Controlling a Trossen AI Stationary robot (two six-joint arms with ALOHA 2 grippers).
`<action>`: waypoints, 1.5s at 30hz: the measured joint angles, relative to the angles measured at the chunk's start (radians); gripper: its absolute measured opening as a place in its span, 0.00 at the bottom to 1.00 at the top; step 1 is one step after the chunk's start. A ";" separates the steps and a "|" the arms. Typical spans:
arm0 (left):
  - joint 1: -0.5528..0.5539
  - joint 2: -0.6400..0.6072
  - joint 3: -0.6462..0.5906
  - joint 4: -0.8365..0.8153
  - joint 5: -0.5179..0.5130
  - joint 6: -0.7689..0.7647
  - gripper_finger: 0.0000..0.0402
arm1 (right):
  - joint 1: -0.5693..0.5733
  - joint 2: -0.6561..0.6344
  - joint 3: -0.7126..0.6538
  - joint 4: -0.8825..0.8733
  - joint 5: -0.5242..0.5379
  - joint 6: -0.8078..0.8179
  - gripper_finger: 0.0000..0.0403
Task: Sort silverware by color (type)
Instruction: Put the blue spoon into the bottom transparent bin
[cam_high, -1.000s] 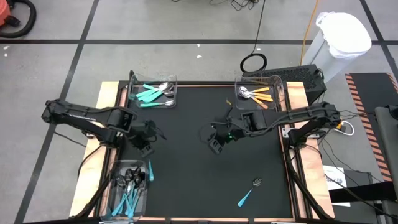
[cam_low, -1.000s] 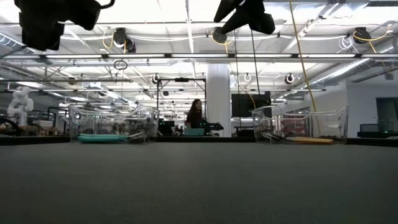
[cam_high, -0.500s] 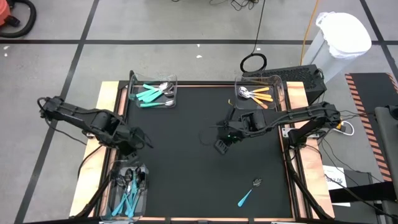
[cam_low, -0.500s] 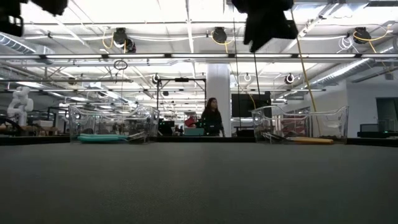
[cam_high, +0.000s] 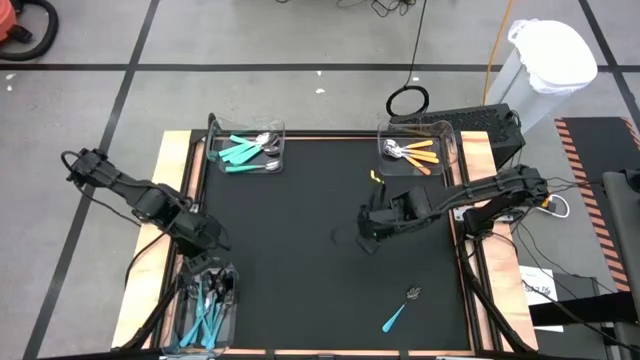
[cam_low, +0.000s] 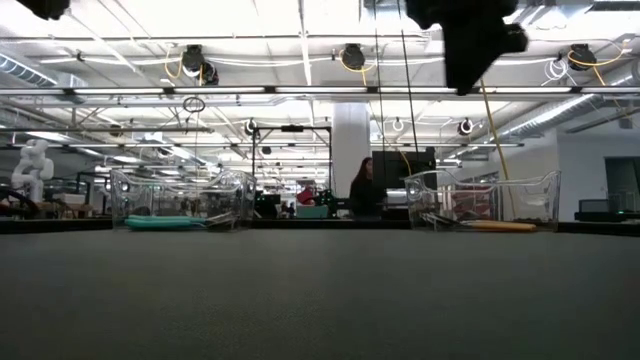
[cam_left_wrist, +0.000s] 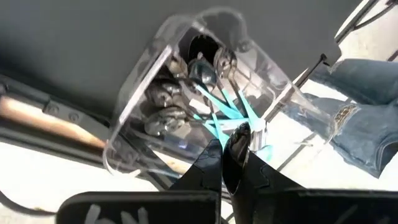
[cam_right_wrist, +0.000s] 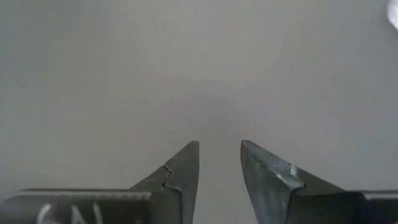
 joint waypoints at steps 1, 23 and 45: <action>-0.019 0.000 0.000 -0.001 -0.006 -0.026 0.02 | 0.016 0.000 0.000 -0.027 0.016 0.031 0.28; -0.229 0.007 -0.280 0.464 -0.079 -0.461 0.36 | 0.262 -0.001 -0.043 -0.303 -0.057 0.722 0.32; -0.133 -0.016 -0.105 0.491 -0.454 -0.353 0.55 | 0.528 0.076 -0.488 0.570 -0.314 1.292 0.40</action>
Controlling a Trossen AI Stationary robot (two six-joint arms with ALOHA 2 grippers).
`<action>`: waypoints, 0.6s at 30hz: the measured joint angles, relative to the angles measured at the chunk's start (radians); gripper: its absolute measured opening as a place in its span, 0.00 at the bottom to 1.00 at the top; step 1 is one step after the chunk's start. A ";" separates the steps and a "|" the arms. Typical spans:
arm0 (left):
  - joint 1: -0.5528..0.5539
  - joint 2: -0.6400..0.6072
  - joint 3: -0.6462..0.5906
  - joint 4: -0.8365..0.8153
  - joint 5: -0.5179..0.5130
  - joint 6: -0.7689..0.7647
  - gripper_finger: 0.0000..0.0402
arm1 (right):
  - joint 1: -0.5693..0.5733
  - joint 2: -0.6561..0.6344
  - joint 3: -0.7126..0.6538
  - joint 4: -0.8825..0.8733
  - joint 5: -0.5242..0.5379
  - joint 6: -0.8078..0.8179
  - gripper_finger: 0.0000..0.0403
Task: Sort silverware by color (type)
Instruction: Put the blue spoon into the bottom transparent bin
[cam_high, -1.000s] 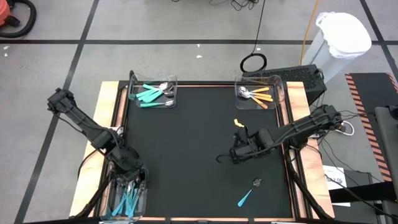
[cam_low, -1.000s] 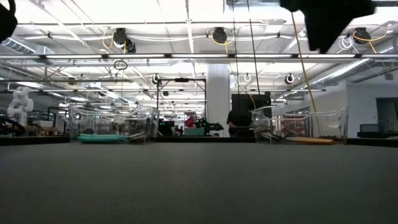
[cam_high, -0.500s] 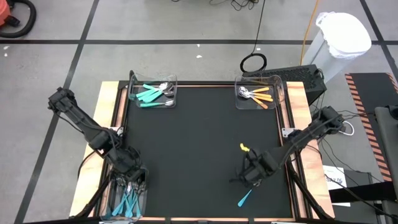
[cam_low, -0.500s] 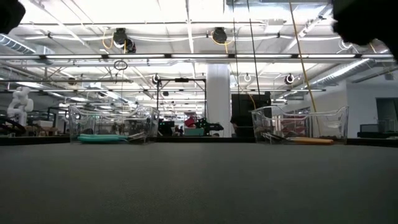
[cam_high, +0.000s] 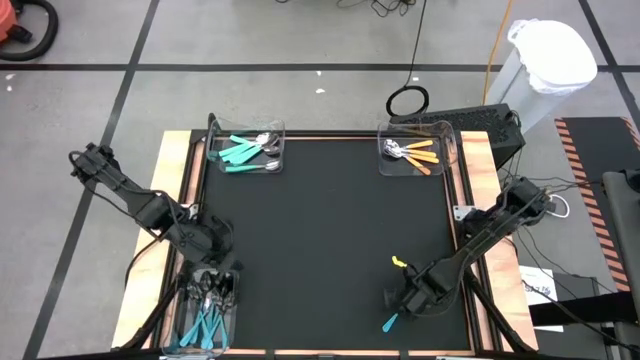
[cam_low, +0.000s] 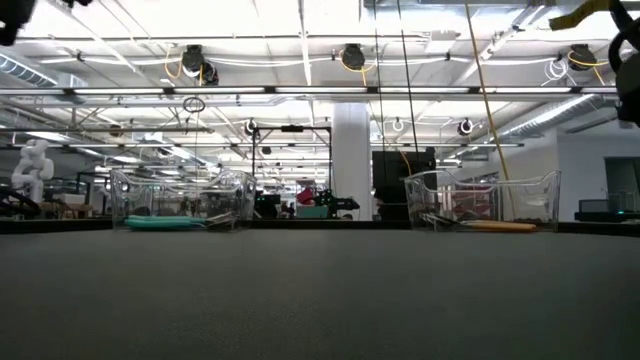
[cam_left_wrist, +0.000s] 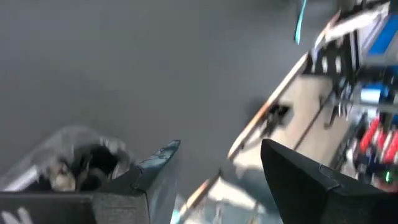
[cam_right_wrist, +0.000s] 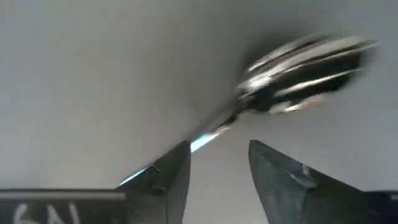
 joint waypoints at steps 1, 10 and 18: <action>0.005 0.001 0.000 0.001 -0.022 0.000 0.55 | 0.000 0.015 0.000 0.035 0.002 0.000 0.38; 0.021 0.009 0.000 0.012 -0.101 0.006 0.55 | -0.011 0.106 0.006 0.034 0.015 -0.042 0.24; 0.062 0.009 0.000 0.084 -0.150 0.091 0.55 | -0.024 0.076 0.002 0.060 0.104 -0.178 0.02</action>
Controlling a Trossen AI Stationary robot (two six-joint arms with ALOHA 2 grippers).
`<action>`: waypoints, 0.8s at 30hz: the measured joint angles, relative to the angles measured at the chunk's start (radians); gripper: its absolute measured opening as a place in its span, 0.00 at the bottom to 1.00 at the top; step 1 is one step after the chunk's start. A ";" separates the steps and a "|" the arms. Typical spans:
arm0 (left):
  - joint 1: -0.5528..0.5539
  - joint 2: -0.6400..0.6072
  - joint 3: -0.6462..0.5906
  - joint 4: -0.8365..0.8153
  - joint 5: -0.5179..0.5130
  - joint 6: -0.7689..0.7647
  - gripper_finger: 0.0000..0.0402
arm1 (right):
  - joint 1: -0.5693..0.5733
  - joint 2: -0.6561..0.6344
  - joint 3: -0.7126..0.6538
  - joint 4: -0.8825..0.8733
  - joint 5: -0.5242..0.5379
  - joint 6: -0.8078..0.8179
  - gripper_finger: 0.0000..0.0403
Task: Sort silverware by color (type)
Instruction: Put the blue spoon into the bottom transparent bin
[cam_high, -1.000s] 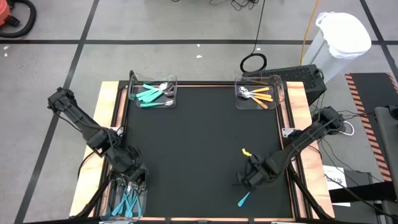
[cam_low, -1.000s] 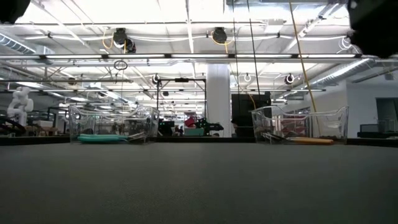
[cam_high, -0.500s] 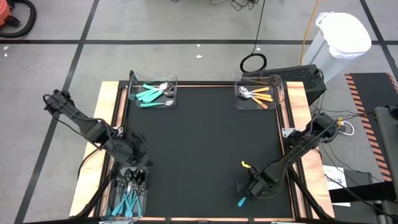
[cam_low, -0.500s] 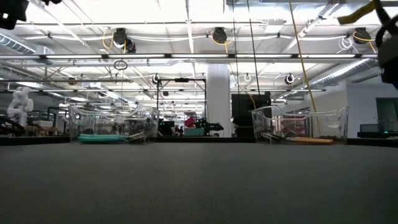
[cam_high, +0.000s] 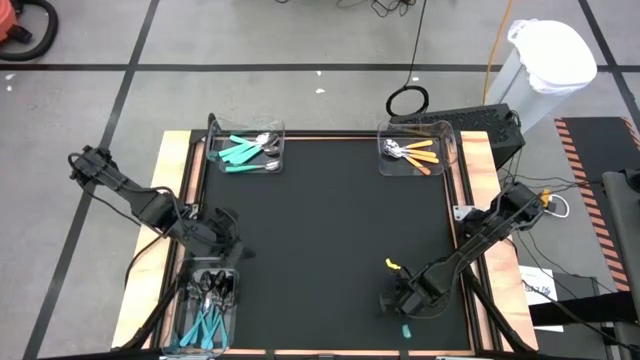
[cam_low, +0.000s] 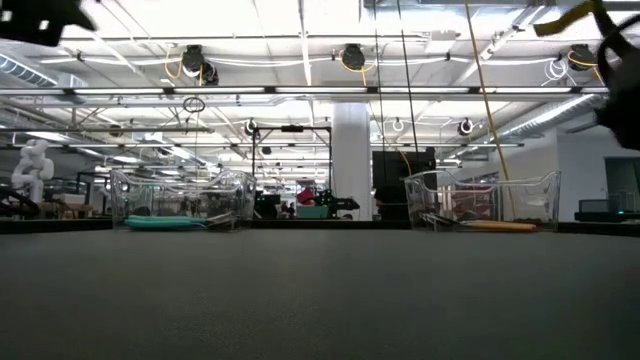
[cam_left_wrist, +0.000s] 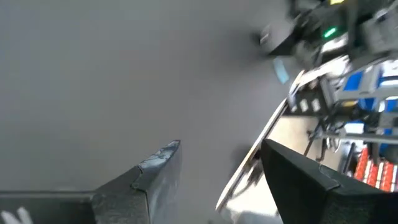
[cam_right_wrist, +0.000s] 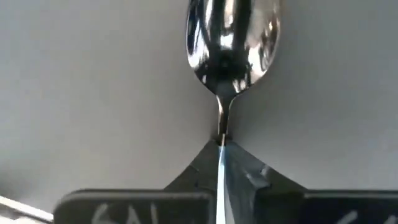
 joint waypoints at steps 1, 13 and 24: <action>0.004 0.000 0.000 0.021 -0.026 0.025 0.55 | -0.001 -0.008 -0.002 0.016 0.046 -0.032 0.02; 0.133 0.038 -0.027 0.360 -0.234 0.453 0.55 | -0.163 -0.224 -0.003 0.355 0.557 -0.727 0.01; 0.307 0.250 -0.028 0.837 -0.054 0.807 0.62 | -0.391 -0.255 -0.002 0.688 0.481 -1.273 0.01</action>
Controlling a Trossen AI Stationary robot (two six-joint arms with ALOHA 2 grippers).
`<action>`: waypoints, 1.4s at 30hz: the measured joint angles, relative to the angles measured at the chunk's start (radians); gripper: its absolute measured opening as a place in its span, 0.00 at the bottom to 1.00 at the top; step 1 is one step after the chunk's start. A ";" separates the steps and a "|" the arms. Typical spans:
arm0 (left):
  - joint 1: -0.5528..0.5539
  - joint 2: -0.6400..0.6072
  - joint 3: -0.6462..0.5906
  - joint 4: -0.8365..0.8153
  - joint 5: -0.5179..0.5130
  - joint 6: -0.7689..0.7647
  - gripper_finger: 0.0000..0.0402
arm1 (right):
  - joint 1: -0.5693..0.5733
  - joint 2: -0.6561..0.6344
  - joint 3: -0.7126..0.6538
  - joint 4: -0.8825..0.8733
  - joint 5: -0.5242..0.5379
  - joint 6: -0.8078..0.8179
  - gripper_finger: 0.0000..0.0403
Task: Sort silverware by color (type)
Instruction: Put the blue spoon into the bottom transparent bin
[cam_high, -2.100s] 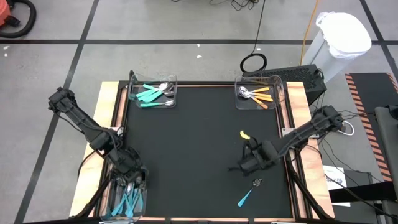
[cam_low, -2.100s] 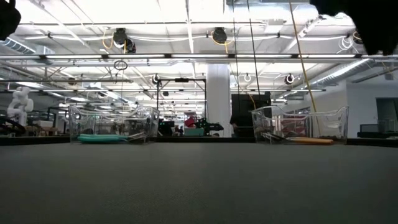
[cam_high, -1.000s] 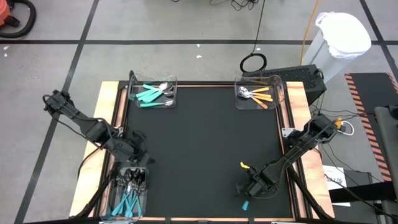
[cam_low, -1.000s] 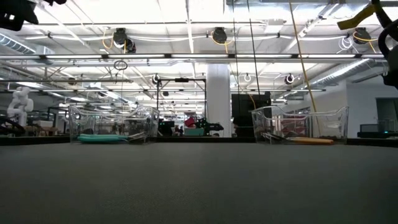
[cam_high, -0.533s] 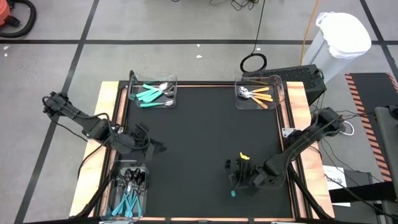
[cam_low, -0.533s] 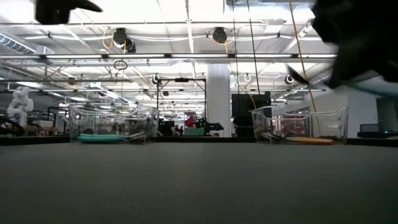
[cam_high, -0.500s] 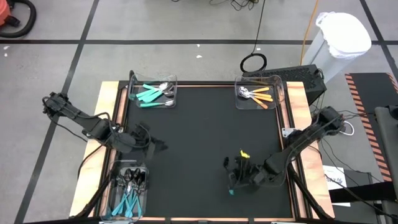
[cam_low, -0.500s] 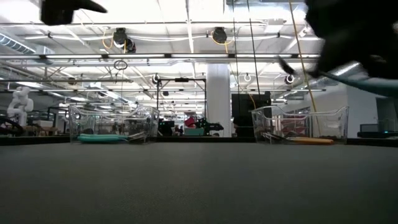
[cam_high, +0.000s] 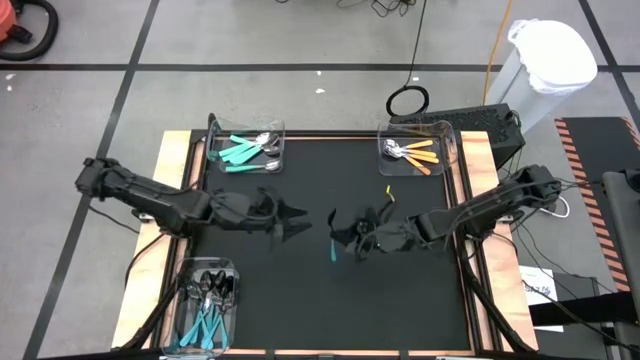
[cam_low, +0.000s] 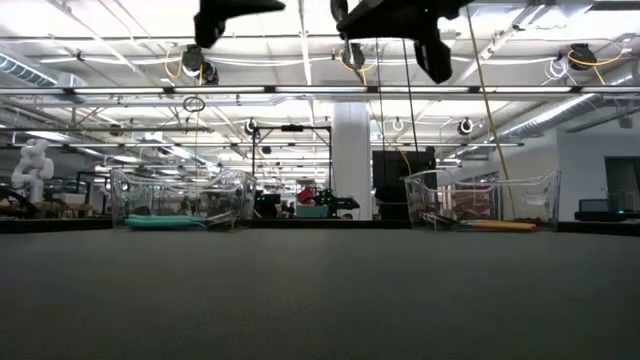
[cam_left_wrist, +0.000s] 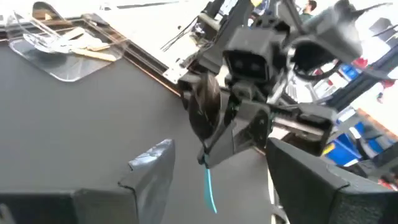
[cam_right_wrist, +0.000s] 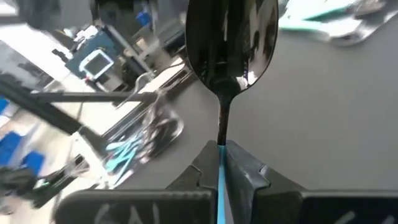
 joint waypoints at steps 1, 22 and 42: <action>0.010 0.017 0.000 0.012 0.004 0.015 0.64 | -0.014 0.000 0.000 0.006 0.003 -0.020 0.01; 0.156 0.192 0.000 0.289 0.093 0.243 0.72 | -0.096 0.000 0.001 0.065 -0.004 -0.210 0.01; 0.229 0.219 0.015 0.281 0.107 0.251 0.06 | -0.118 -0.002 0.003 0.059 0.000 -0.202 0.14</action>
